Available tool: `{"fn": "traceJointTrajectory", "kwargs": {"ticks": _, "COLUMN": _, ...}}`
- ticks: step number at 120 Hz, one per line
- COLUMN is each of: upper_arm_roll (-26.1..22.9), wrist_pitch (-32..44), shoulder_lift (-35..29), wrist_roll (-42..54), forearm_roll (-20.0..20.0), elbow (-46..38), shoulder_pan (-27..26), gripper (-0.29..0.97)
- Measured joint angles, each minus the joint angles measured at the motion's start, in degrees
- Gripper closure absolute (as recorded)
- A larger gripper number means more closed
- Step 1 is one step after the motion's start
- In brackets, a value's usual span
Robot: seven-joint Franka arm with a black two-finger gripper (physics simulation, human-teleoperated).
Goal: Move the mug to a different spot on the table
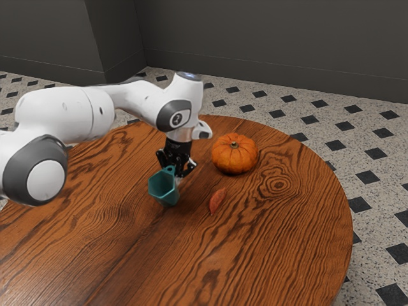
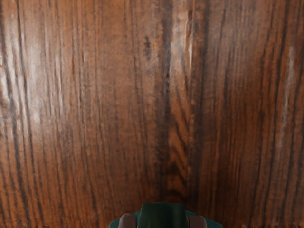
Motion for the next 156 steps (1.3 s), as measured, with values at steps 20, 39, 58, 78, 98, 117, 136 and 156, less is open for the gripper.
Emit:
{"fn": "traceJointTrajectory", "kwargs": {"ticks": 20, "upper_arm_roll": 0.3, "wrist_pitch": -3.3, "shoulder_lift": -0.5, "wrist_roll": 0.2, "forearm_roll": 0.8, "elbow": -0.2, "shoulder_pan": 0.2, "gripper": 0.77}}
{"fn": "traceJointTrajectory", "kwargs": {"ticks": 39, "upper_arm_roll": 0.3, "wrist_pitch": -6.0, "shoulder_lift": -1.7, "wrist_roll": -0.1, "forearm_roll": 0.9, "elbow": -2.4, "shoulder_pan": 0.2, "gripper": 0.77}}
{"fn": "traceJointTrajectory", "kwargs": {"ticks": 58, "upper_arm_roll": 0.2, "wrist_pitch": -7.3, "shoulder_lift": -1.1, "wrist_roll": -0.7, "forearm_roll": 0.8, "elbow": -2.9, "shoulder_pan": 0.1, "gripper": 0.77}}
{"fn": "traceJointTrajectory", "kwargs": {"ticks": 78, "upper_arm_roll": -0.1, "wrist_pitch": -8.8, "shoulder_lift": -0.9, "wrist_roll": -1.5, "forearm_roll": 0.3, "elbow": -3.1, "shoulder_pan": 0.1, "gripper": 0.77}}
{"fn": "traceJointTrajectory", "kwargs": {"ticks": 98, "upper_arm_roll": -0.8, "wrist_pitch": -9.3, "shoulder_lift": 0.1, "wrist_roll": -2.3, "forearm_roll": 0.2, "elbow": -2.9, "shoulder_pan": 0.2, "gripper": 0.77}}
{"fn": "traceJointTrajectory", "kwargs": {"ticks": 117, "upper_arm_roll": -0.9, "wrist_pitch": -7.8, "shoulder_lift": 0.4, "wrist_roll": -2.9, "forearm_roll": -0.6, "elbow": -2.9, "shoulder_pan": 0.3, "gripper": 0.68}}
{"fn": "traceJointTrajectory", "kwargs": {"ticks": 136, "upper_arm_roll": -0.9, "wrist_pitch": -6.6, "shoulder_lift": 0.6, "wrist_roll": -3.0, "forearm_roll": -2.0, "elbow": -2.9, "shoulder_pan": 0.8, "gripper": 0.37}}
{"fn": "traceJointTrajectory", "kwargs": {"ticks": 156, "upper_arm_roll": -0.9, "wrist_pitch": -6.1, "shoulder_lift": 0.6, "wrist_roll": -3.0, "forearm_roll": -3.0, "elbow": -2.9, "shoulder_pan": 1.1, "gripper": 0.20}}
